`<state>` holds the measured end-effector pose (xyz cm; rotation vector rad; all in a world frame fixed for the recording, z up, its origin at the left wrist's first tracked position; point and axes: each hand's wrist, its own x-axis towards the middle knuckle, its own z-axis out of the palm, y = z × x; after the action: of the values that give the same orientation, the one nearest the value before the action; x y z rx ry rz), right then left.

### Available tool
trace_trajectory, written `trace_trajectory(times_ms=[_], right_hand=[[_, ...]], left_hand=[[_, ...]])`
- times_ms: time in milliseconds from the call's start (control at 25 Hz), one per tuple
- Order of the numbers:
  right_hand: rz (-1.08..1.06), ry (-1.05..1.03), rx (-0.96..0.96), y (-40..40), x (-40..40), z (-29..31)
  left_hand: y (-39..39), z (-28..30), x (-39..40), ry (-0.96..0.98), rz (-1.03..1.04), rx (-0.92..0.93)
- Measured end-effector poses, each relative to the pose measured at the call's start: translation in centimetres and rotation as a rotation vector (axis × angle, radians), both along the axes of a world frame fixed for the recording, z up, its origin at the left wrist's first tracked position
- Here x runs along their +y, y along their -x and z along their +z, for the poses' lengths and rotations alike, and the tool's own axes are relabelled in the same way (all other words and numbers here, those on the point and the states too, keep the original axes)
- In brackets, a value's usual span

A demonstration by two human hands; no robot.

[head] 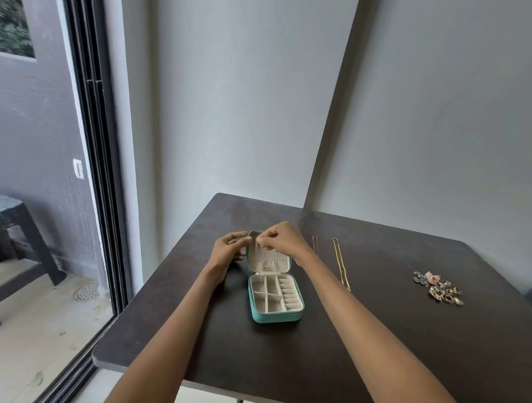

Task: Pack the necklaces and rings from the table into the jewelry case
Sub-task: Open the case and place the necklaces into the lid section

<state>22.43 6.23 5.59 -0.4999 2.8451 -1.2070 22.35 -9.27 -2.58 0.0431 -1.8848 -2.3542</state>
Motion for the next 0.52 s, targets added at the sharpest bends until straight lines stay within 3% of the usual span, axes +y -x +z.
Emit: trace_trajectory(times_ms=[520], right_hand=[[-0.153, -0.324, 0.318, 0.8, -1.8, -2.1]], left_hand=[[0.4, -1.1, -0.4, -0.013, -0.071, 0.057]])
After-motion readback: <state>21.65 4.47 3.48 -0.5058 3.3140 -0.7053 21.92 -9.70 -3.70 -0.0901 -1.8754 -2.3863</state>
